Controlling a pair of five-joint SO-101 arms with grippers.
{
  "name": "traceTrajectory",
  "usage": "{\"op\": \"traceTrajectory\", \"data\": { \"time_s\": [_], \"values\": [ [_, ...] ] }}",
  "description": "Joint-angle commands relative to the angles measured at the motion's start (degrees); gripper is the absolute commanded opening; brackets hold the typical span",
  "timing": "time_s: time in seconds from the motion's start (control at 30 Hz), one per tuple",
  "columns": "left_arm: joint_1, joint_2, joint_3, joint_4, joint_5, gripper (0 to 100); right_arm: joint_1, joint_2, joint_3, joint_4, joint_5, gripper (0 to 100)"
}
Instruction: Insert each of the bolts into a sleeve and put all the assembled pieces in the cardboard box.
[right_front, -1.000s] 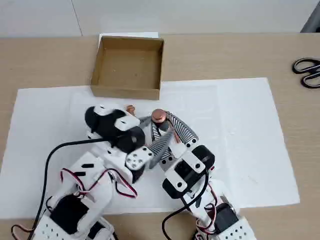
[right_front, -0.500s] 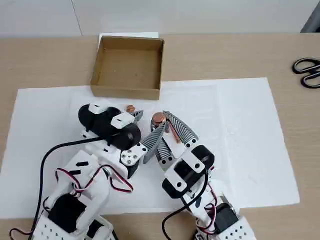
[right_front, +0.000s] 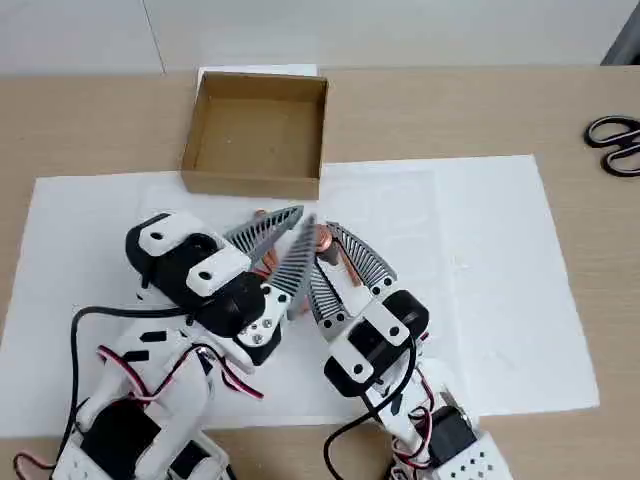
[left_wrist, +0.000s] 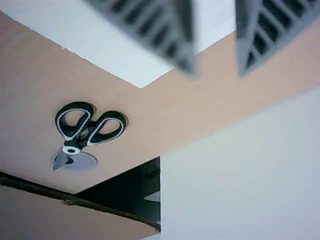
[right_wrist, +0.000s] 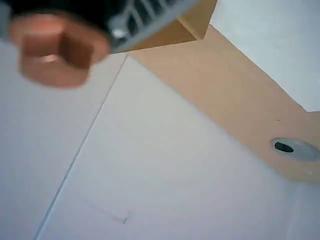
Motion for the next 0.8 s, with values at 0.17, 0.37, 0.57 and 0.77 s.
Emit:
{"op": "traceTrajectory", "data": {
  "time_s": [0.17, 0.37, 0.57, 0.77],
  "values": [
    [-11.87, -10.9, 3.47, -8.18, -0.18, 1, -0.04, -0.92, 0.18, 6.73, -0.09, 0.5],
    [-17.85, -26.46, 19.03, -8.26, -0.18, 1, 0.04, -0.57, -4.66, 13.58, -0.18, 0.4],
    [-26.55, -26.46, 24.66, -10.73, 2.2, 1, 4.09, -0.48, -11.87, 22.29, -0.26, 0.4],
    [-34.29, -26.55, 28.26, -14.07, 5.45, 1, 12.44, -0.4, -16.09, 22.99, -9.05, 0.4]
  ]
}}
